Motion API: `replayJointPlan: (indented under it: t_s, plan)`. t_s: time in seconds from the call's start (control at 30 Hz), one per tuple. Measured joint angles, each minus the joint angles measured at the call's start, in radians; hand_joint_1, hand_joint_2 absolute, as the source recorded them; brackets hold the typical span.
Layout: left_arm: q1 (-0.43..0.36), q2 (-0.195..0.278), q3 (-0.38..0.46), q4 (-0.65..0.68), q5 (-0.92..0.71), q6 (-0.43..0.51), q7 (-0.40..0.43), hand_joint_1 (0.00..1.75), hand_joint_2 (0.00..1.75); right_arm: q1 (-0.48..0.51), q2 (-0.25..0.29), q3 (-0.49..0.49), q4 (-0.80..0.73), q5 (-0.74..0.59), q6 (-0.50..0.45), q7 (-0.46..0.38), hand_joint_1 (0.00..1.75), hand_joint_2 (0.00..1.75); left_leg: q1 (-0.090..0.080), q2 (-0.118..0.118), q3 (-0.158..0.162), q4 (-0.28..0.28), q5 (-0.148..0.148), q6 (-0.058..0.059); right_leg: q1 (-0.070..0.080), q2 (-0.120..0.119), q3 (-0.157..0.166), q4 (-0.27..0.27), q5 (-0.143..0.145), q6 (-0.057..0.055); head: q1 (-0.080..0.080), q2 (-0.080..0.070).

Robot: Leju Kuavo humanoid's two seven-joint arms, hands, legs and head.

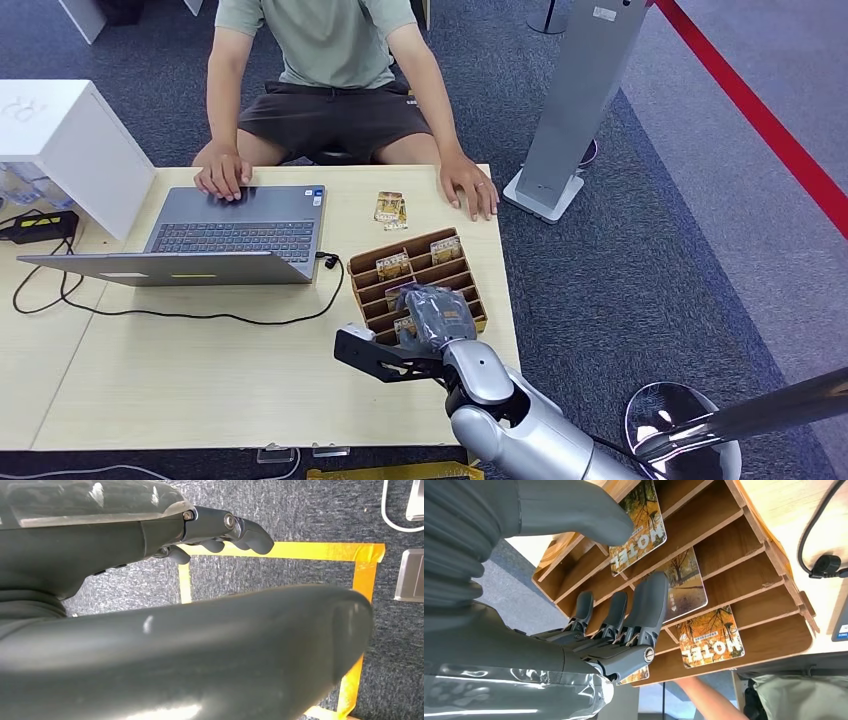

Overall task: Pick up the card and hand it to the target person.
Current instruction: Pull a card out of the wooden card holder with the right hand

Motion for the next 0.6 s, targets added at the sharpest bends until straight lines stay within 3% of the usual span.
replayJointPlan:
  t_s: [0.6]
  plan:
    - [0.0,0.0,0.0,0.0,0.0,0.0,0.003,0.0,0.0,0.006,0.001,0.0,0.02,0.0,0.002,0.0,0.85,1.75,0.0,0.0,0.0,0.0,0.0,0.0,0.0,0.0,0.0,0.0,0.0,0.0,0.0,0.0]
